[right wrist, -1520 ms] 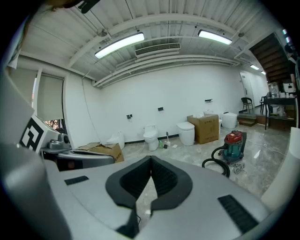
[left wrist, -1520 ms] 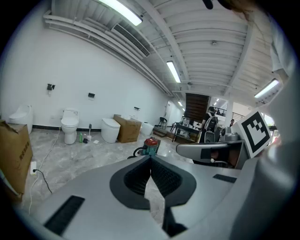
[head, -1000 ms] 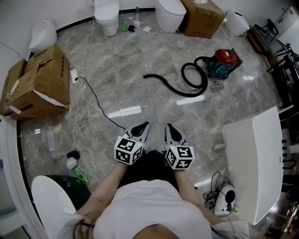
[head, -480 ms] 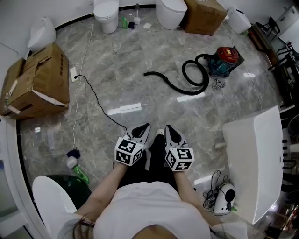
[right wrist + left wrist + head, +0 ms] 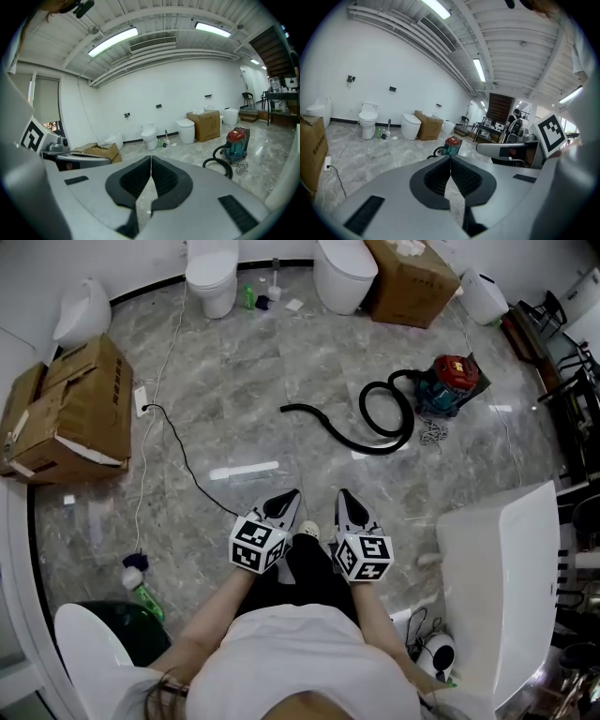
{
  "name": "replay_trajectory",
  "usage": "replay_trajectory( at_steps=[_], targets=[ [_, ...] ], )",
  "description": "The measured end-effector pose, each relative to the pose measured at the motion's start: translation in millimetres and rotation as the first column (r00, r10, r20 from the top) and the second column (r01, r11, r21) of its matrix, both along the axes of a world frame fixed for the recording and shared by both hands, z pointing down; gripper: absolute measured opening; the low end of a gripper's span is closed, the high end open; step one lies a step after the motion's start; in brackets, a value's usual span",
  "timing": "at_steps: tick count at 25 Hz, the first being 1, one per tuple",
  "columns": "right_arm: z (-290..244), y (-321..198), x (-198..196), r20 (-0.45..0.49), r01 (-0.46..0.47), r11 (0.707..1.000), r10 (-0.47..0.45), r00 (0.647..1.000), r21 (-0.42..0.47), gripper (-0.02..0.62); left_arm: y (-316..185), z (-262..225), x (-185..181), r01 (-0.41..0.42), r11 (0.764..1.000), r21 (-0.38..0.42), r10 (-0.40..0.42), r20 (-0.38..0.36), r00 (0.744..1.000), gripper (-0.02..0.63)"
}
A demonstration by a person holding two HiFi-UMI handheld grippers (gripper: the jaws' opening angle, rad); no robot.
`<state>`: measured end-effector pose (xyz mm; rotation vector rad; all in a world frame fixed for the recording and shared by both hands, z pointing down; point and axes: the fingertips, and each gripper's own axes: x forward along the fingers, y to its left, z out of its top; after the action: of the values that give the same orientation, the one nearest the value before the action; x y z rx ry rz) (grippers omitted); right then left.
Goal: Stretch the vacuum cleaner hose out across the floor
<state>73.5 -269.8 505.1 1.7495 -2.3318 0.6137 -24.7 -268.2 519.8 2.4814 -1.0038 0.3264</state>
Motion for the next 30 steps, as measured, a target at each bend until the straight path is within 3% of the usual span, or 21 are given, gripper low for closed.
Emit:
replay_trajectory(
  at_steps=[11,17,30],
  targets=[
    [8,-94,65,0.020,0.073,0.997,-0.073,0.997,0.003,0.015,-83,7,65,0.051,0.999,0.004,-0.051,0.003,0.999,0.009],
    [7,-122,91,0.093,0.083,0.996,-0.087,0.992,0.042,0.015,-108,11,91,0.070,0.998,0.008,-0.070,-0.002,0.998,0.009],
    [32,-159,106,0.125,0.048,0.999,-0.044,0.991,-0.026,0.017,-141,26,94,0.088,0.995,-0.038,-0.086,0.041,0.995,0.009]
  ],
)
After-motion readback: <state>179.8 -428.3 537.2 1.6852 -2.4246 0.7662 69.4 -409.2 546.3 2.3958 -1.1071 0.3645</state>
